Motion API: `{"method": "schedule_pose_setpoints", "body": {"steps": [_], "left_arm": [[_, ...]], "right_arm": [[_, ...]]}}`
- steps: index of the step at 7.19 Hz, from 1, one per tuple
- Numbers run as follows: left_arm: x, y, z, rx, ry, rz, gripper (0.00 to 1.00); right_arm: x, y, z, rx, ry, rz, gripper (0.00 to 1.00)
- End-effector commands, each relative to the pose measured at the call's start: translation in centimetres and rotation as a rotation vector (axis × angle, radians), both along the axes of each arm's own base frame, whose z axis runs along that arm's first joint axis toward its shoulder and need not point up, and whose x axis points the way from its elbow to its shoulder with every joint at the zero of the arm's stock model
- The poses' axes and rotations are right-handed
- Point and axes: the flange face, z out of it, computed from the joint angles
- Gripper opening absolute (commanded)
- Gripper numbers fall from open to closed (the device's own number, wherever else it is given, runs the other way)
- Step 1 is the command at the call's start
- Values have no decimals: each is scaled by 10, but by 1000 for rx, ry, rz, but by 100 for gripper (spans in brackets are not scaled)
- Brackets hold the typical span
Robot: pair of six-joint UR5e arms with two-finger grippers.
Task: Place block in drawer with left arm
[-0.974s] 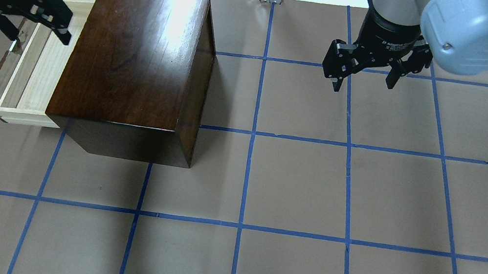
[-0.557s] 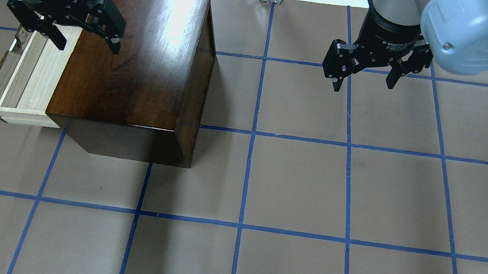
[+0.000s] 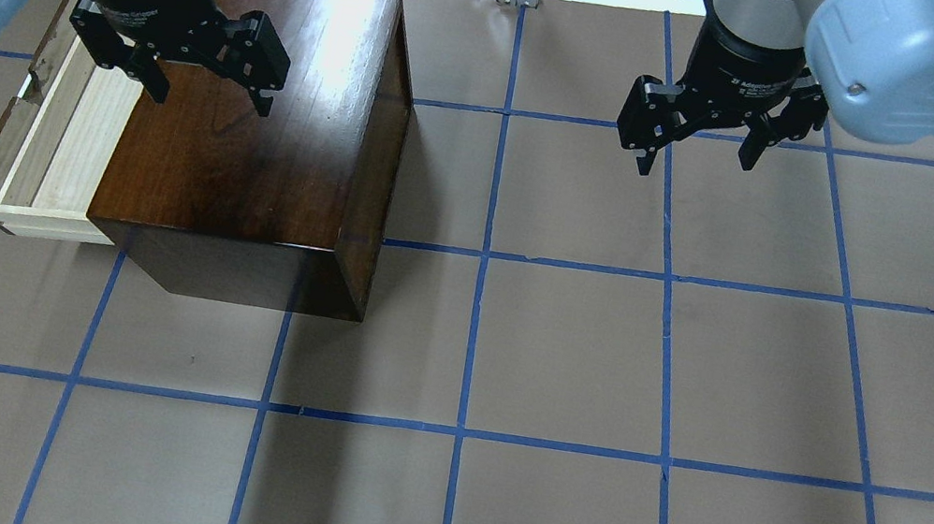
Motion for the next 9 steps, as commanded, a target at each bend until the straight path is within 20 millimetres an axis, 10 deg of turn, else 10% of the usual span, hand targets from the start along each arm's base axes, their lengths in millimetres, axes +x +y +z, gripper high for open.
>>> {"method": "schedule_pose_setpoints", "body": {"steps": [1, 5, 9], "left_arm": [[0, 1, 1, -8, -5, 0, 100], [6, 4, 6, -17, -14, -56, 100], [135, -13, -4, 47, -98, -349, 100]], "right_arm": [[0, 0, 0, 0, 0, 0, 100], [0, 0, 0, 0, 0, 2, 100], [0, 0, 0, 0, 0, 2, 100]]}}
